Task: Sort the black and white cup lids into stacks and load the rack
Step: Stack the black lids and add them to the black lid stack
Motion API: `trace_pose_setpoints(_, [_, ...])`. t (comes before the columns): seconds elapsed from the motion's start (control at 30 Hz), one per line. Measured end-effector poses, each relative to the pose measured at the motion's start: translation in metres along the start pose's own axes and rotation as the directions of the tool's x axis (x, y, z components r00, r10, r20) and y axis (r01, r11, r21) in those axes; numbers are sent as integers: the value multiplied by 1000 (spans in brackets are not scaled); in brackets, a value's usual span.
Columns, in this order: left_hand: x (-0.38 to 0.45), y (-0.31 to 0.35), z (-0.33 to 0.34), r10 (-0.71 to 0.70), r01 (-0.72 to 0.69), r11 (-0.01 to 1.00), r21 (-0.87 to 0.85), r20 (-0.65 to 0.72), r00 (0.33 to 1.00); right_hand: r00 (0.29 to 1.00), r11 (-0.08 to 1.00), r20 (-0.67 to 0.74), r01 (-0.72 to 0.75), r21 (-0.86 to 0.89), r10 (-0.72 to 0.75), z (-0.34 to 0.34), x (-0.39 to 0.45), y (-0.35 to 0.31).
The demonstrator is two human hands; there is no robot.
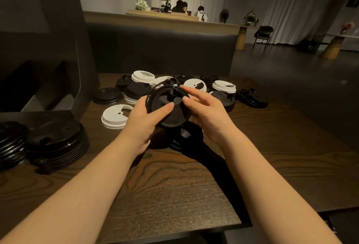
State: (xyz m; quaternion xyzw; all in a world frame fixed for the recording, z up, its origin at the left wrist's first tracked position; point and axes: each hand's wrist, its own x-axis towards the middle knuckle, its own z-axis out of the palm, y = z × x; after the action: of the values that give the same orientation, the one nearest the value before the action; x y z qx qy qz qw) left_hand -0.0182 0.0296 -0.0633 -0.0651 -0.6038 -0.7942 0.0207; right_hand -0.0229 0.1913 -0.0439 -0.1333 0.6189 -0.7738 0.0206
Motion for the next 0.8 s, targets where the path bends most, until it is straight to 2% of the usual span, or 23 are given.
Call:
trace_pose_setpoints(0.3, [2,-4,-6,-35,32,993,113,27,999,999,974,0,53,-221,-54,0,4,10])
trace_pose_setpoints(0.43, [2,-7,-4,-42,42,998,51,-5,999,999,971,-11,36,-235,-40,0,5,12])
trace_pose_setpoints(0.67, [5,0,-3,-96,95,995,23,59,994,996,976,-34,72,-208,-81,-3,7,14])
trace_pose_setpoints(0.8, [6,0,-6,-50,46,990,133,30,998,999,985,-41,21,-169,-28,-5,8,17])
